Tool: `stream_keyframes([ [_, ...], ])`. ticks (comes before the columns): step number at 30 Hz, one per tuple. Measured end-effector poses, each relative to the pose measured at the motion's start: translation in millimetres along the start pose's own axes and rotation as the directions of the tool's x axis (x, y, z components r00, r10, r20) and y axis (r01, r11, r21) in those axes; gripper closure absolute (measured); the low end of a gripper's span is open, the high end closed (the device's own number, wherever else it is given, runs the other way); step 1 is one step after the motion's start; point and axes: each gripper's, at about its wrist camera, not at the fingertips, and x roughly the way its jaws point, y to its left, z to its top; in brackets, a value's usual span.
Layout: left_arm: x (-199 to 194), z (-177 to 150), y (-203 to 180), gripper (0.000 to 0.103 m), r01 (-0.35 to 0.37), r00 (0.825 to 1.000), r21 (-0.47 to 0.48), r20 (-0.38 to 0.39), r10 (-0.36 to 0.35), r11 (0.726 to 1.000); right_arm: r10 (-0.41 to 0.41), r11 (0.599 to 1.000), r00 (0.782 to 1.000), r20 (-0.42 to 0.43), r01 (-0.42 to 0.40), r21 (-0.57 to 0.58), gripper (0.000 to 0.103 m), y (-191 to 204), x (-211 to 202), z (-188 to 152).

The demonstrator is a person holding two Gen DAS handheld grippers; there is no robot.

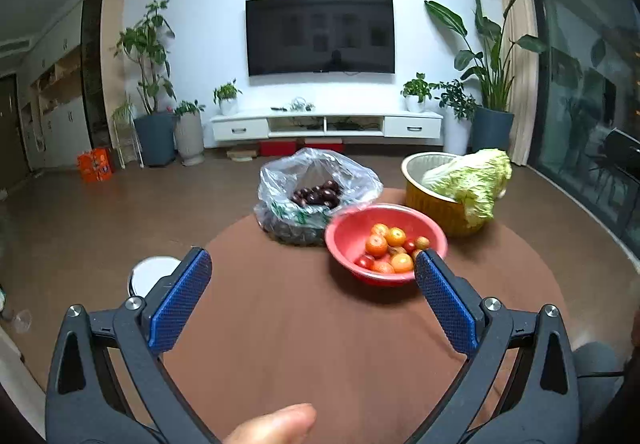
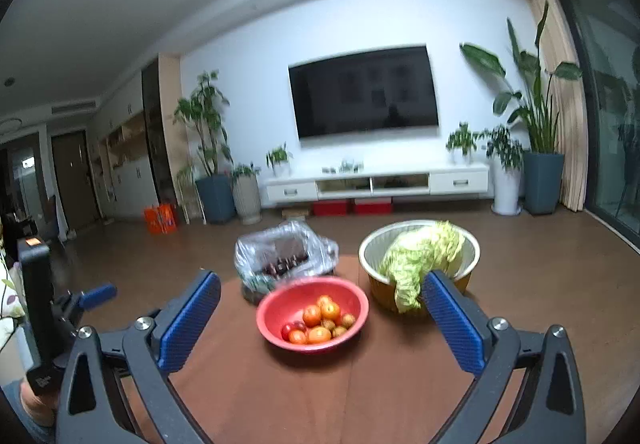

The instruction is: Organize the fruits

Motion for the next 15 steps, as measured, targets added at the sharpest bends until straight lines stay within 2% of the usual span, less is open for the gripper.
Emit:
stream_keyframes([
  [3, -9.4, -7.7, -4.5, 0.0, -0.013, 0.999, -0.002, -0.046, 0.013, 1.0, -0.025, 1.0, 1.0, -0.002, 0.025, -0.007, 0.0, 2.6, -10.2, 1.3],
  [7, -9.5, -26.3, -9.6, 0.0, -0.003, 0.99, -0.03, -0.14, -0.001, 1.0, -0.102, 0.995, 0.99, -0.096, 0.1, -0.027, 0.0, 7.2, -5.1, -14.7],
  [11, 1.7, -48.2, -13.7, 0.0, 0.0, 0.973, -0.051, -0.229, -0.012, 0.999, -0.132, 0.991, 0.964, -0.23, 0.134, -0.008, 0.0, 1.6, 12.6, -40.3],
  [15, 16.9, -65.3, -16.8, 0.0, -0.015, 0.954, -0.053, -0.3, -0.001, 0.998, -0.137, 0.987, 0.926, -0.353, 0.159, 0.033, 0.0, -7.6, 28.2, -64.5],
])
